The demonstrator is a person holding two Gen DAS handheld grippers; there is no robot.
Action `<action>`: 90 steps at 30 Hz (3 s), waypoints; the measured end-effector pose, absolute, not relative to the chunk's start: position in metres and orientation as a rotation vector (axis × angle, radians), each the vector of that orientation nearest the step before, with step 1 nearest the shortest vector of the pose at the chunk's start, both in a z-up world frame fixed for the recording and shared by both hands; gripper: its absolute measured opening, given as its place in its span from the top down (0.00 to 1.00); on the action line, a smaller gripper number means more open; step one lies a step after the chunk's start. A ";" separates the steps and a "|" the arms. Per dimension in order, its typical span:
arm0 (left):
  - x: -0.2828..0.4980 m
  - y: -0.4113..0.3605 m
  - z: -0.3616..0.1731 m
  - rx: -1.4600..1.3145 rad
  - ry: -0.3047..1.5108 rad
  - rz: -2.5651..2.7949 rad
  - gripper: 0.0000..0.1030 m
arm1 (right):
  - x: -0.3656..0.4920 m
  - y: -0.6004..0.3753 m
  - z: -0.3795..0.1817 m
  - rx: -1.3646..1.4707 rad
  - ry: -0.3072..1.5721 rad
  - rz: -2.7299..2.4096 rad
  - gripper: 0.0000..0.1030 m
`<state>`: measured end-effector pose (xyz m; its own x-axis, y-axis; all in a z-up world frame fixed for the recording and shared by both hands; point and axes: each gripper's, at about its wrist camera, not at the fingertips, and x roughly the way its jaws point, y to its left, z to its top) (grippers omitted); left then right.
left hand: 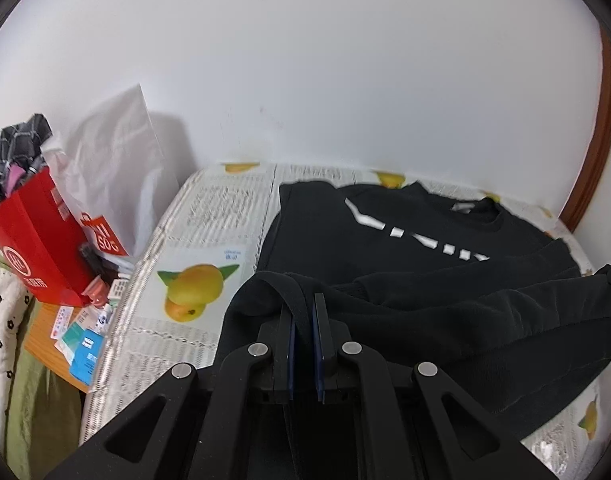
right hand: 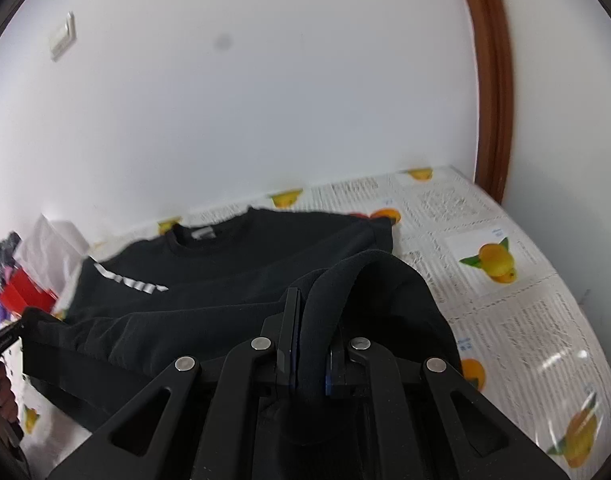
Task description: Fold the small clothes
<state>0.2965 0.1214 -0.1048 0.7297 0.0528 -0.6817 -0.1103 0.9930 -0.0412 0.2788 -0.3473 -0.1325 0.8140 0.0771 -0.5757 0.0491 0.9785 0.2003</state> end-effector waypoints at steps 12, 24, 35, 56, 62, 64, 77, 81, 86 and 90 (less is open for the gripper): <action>0.313 0.120 -0.132 -0.069 0.818 0.089 0.89 | 0.322 -0.340 -0.176 0.162 0.742 -0.057 0.88; 0.259 0.142 -0.120 -0.126 0.821 0.041 0.52 | 0.243 -0.369 -0.152 0.175 0.706 -0.044 0.57; 0.232 0.179 -0.150 -0.189 0.882 0.064 0.47 | 0.218 -0.407 -0.184 0.265 0.762 -0.108 0.56; 0.207 0.164 -0.150 -0.194 0.912 0.014 0.86 | 0.216 -0.386 -0.193 0.236 0.798 -0.058 0.84; 0.160 0.155 -0.147 -0.176 0.907 0.019 0.86 | 0.180 -0.387 -0.195 0.220 0.804 -0.056 0.84; 0.144 0.149 -0.147 -0.159 0.905 0.025 0.86 | 0.164 -0.388 -0.195 0.206 0.804 -0.067 0.84; 0.078 0.138 -0.151 -0.121 0.903 0.043 0.86 | 0.089 -0.386 -0.201 0.113 0.793 -0.104 0.83; 0.072 0.137 -0.152 -0.122 0.904 0.044 0.83 | 0.073 -0.386 -0.196 0.118 0.788 -0.120 0.77; 0.057 0.141 -0.135 -0.140 0.847 -0.003 0.70 | 0.054 -0.378 -0.177 0.073 0.747 -0.147 0.72; 0.051 0.135 -0.116 -0.130 0.814 -0.042 0.61 | 0.038 -0.368 -0.155 0.063 0.688 -0.119 0.65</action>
<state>0.0511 0.1352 -0.1158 0.6859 -0.0879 -0.7223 -0.0124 0.9911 -0.1324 0.0379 -0.3675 -0.1554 0.7659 -0.0885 -0.6369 0.1301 0.9913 0.0188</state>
